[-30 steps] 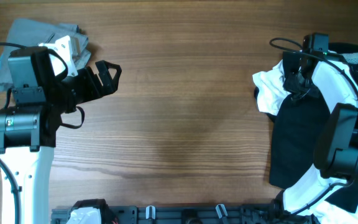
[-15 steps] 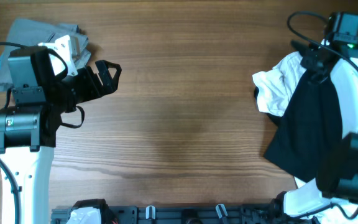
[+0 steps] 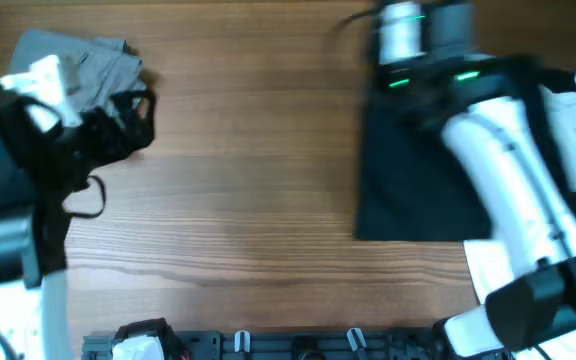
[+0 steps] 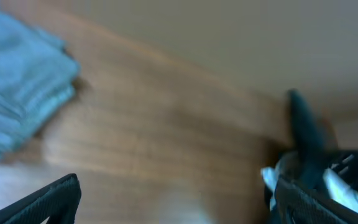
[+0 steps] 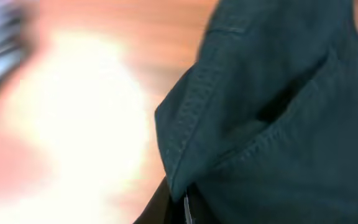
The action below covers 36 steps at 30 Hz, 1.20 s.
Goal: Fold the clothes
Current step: 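Drag the black shorts leftward to the table center with the right gripper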
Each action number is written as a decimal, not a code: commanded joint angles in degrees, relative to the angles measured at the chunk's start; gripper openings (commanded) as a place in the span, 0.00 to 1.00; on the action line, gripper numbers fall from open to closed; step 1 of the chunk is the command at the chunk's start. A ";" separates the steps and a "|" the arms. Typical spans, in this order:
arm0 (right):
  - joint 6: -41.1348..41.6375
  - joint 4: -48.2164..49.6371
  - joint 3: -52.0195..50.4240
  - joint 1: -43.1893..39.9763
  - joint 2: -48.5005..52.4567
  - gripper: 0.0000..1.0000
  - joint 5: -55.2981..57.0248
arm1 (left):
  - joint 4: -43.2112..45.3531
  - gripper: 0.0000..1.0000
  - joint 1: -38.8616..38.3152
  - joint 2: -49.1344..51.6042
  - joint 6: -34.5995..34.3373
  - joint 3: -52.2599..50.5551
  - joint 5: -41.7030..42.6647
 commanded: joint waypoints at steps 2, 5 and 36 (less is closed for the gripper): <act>-1.22 0.76 1.16 25.38 0.61 0.15 -5.49 | 0.81 1.00 4.24 -5.57 1.38 1.79 -3.08; -1.03 1.11 1.16 38.36 2.69 0.72 0.59 | 1.20 1.00 4.35 -6.62 2.40 1.79 -4.46; 21.44 -21.22 1.90 2.01 -22.88 0.90 -0.33 | 43.25 0.78 -28.26 61.83 12.09 1.77 -6.80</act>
